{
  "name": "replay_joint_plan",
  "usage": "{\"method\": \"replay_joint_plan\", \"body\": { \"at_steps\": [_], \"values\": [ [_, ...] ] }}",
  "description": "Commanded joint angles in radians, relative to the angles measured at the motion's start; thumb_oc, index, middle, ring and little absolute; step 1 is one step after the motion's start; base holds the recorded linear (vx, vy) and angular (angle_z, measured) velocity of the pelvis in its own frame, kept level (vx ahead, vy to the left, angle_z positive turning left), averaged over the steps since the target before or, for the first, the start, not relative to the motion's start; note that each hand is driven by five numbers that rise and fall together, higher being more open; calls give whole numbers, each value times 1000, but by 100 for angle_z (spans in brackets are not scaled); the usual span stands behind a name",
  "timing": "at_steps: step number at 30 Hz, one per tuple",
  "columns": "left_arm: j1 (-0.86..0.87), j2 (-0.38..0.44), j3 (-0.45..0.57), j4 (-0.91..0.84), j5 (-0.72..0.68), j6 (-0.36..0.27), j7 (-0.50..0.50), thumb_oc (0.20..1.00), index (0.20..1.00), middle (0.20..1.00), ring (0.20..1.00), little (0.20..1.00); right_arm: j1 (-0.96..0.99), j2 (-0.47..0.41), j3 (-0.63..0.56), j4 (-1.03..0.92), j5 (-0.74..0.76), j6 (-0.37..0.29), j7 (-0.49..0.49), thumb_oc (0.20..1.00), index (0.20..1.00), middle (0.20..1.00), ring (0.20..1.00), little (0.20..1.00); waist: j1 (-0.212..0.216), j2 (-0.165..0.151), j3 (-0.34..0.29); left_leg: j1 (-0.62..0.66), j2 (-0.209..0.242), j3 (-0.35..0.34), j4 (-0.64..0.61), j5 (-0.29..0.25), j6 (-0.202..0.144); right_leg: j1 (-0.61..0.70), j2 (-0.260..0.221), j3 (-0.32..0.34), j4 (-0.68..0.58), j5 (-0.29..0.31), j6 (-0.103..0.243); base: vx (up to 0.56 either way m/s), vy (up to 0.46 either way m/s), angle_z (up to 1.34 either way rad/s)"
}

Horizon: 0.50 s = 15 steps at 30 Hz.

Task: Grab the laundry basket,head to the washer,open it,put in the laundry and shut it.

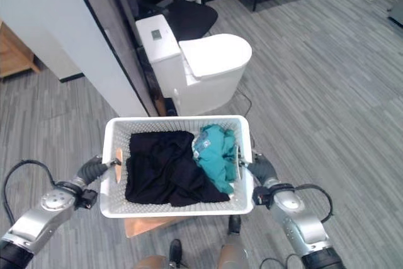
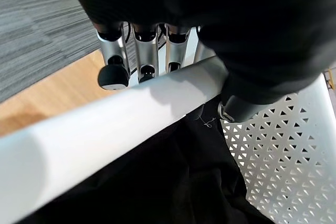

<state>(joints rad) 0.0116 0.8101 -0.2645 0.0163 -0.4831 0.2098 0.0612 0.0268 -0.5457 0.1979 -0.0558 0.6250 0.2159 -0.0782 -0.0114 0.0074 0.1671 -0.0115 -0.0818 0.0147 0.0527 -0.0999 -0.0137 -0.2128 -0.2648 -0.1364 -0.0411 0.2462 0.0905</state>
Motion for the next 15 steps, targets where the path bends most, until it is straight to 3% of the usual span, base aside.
{"method": "replay_joint_plan", "body": {
  "at_steps": [1,4,9,12,15],
  "values": [
    [-120,-67,-14,-175,-99,-141,-108,200,200,200,200,200,-92,85,89,-159,63,-58,142,200,200,200,200,200,34,40,-45,-7,26,-32,22,-87,45,-6,-36,-98,26,-75,90,-121,125,-24],
    [-128,-53,-2,-187,-89,-127,-117,200,200,200,200,200,-86,114,96,-161,62,-51,147,200,200,200,200,200,42,52,-39,-5,32,6,10,-76,61,11,-21,-145,97,-139,69,-112,102,-26],
    [-144,-35,-16,-197,-80,-117,-117,200,200,200,200,200,-88,129,119,-153,63,-47,167,200,200,200,200,200,54,61,-49,-13,40,68,-6,-36,88,40,32,-171,330,-255,47,-95,68,-50],
    [-142,-27,-21,-202,-80,-112,-119,200,200,200,200,200,-104,143,140,-123,53,-43,186,200,200,200,200,200,88,63,-71,-24,47,133,-21,-12,101,91,21,-204,427,-282,49,-101,-13,-66],
    [-141,-30,-18,-200,-79,-112,-121,200,200,200,200,200,-110,154,145,-105,46,-44,187,200,200,200,200,200,107,54,-84,-30,48,163,-31,-4,103,125,13,-203,423,-274,54,-74,-74,-75]
  ]
}}
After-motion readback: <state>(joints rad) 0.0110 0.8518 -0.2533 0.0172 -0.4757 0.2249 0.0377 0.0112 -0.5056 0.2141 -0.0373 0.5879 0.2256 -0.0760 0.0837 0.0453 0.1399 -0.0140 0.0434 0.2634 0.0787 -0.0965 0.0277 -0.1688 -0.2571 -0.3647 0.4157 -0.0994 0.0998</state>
